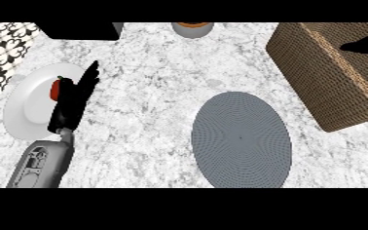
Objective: Pick the squash from the placemat and place it in the basket
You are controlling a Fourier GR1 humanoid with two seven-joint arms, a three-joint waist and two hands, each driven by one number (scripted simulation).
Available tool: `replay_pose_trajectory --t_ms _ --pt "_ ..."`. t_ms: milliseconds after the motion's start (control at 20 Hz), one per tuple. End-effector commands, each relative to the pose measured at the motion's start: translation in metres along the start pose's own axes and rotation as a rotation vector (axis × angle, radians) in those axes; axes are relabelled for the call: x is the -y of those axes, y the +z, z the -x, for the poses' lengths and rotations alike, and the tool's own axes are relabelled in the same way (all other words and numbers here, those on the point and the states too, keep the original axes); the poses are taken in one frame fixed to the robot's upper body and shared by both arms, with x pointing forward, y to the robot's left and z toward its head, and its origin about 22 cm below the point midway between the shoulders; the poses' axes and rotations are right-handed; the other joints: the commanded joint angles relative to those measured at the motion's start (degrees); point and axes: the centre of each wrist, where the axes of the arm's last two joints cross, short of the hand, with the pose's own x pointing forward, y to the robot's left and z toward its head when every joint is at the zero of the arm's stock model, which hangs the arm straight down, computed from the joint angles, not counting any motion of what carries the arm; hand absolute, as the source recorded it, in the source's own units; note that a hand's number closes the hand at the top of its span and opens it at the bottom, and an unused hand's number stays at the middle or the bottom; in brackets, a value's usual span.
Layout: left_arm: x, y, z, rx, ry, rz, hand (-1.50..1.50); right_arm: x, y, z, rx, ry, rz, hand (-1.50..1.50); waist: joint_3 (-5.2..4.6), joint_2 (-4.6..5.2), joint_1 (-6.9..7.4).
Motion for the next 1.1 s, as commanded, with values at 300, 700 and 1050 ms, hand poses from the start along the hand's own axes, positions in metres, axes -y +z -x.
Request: replay_pose_trajectory --t_ms 300,700,1050 --pt "-0.005 -0.001 0.0 0.01 0.012 0.003 0.0 0.03 0.008 0.02 0.014 -0.228 0.317 -1.5 0.02 0.23 0.17" --pt "-0.007 0.007 0.006 -0.009 0.002 0.001 0.0 0.1 0.054 0.08 -0.144 -0.422 0.444 -1.5 0.06 0.06 -0.38" --pt "0.0 0.01 0.0 0.006 0.017 -0.01 0.0 0.129 0.119 0.146 -0.183 -0.424 0.462 -1.5 0.23 0.32 0.04"
